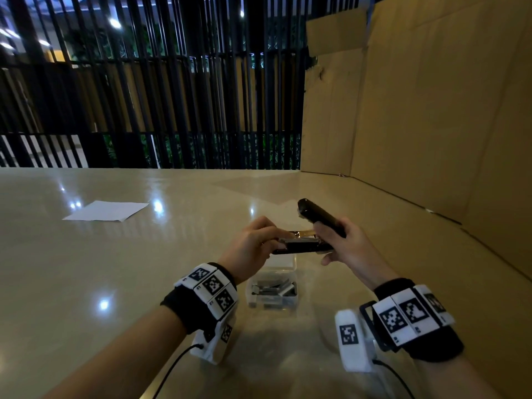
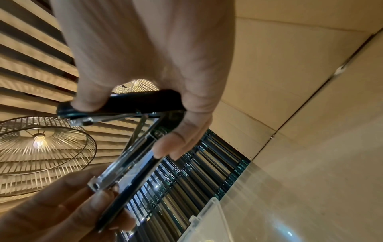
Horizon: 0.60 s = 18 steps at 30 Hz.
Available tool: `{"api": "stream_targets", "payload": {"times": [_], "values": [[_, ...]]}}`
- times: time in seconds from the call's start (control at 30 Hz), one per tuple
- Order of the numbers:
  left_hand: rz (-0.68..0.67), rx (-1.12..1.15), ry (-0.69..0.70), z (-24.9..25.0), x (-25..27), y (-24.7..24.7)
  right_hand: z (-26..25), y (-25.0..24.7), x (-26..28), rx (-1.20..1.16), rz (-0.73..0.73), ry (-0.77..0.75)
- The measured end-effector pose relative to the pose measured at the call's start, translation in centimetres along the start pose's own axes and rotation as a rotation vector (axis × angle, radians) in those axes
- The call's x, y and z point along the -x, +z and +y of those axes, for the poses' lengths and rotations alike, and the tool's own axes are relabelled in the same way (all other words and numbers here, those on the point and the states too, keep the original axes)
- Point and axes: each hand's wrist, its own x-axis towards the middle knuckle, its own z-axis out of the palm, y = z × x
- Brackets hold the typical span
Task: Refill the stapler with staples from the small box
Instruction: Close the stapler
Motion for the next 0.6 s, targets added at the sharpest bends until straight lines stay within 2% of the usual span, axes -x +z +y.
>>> {"api": "stream_targets", "payload": {"times": [0.2,0.3,0.4,0.53,0.6], "values": [[-0.007,0.147,-0.130,0.9,0.2,-0.1,0.3,0.1,-0.1,0.114,0.040,-0.055],[0.065,0.316,-0.221,1.4,0.2,-0.1,0.4,0.0,-0.2,0.135,0.066,-0.068],[0.083,0.349,-0.220,1.6,0.3,0.0,0.6,-0.1,-0.3,0.146,0.080,-0.065],[-0.007,0.292,-0.171,1.5,0.4,0.1,0.6,0.1,-0.2,0.143,0.122,-0.064],[-0.035,0.332,-0.174,1.5,0.5,0.1,0.7,0.3,-0.2,0.160,0.152,-0.060]]}}
